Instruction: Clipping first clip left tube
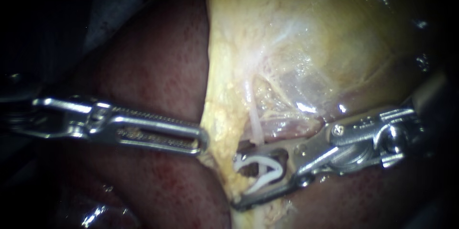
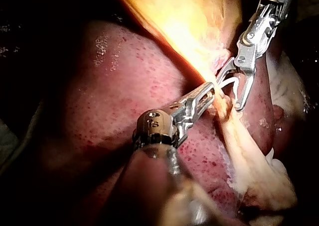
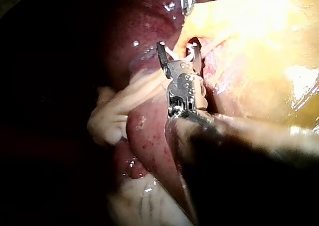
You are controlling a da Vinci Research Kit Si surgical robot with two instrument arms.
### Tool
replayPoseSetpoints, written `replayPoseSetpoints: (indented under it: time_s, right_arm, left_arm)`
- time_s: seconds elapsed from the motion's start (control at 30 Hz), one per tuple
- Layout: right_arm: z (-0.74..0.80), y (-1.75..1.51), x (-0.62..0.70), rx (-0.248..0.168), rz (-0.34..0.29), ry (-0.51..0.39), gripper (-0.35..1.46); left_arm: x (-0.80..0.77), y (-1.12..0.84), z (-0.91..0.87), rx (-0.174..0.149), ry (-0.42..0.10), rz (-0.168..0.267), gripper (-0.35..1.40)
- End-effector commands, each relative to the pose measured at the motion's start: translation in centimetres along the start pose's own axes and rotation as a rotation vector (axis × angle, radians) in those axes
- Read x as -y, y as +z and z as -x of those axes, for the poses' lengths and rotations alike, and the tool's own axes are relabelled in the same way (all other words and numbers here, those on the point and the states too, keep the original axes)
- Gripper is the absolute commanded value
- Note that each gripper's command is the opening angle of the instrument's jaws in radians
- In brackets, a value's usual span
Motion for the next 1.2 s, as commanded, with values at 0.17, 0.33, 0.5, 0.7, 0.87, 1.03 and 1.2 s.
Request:
replayPoseSetpoints:
  time_s: [0.17, 0.33, 0.5, 0.7, 0.87, 1.03, 1.2]
  right_arm:
    - [-0.06, 0.08, 0.01, 0.0, 0.002, 0.002, 0.56]
    - [-0.08, 0.12, 0.05, 0.002, -0.001, 0.001, 0.56]
    - [-0.09, 0.14, 0.08, 0.003, -0.002, 0.006, 0.54]
    - [-0.11, 0.18, 0.09, 0.004, -0.003, 0.011, 0.53]
    - [-0.1, 0.22, 0.09, 0.013, -0.019, 0.021, 0.51]
    - [-0.08, 0.23, 0.1, 0.025, -0.042, 0.031, 0.41]
    - [-0.06, 0.24, 0.11, 0.044, -0.075, 0.024, 0.16]
  left_arm:
    - [0.0, 0.0, 0.0, 0.001, -0.001, 0.001, -0.35]
    - [0.0, 0.01, 0.0, 0.001, -0.001, 0.002, -0.35]
    - [0.0, 0.01, 0.0, 0.001, -0.001, 0.002, -0.35]
    - [0.0, 0.02, 0.0, 0.001, -0.001, 0.002, -0.35]
    - [0.0, 0.02, 0.0, 0.001, -0.001, 0.003, -0.35]
    - [0.0, 0.03, 0.0, 0.0, 0.0, 0.0, -0.35]
    - [0.0, 0.04, 0.0, 0.0, 0.0, 0.001, -0.35]
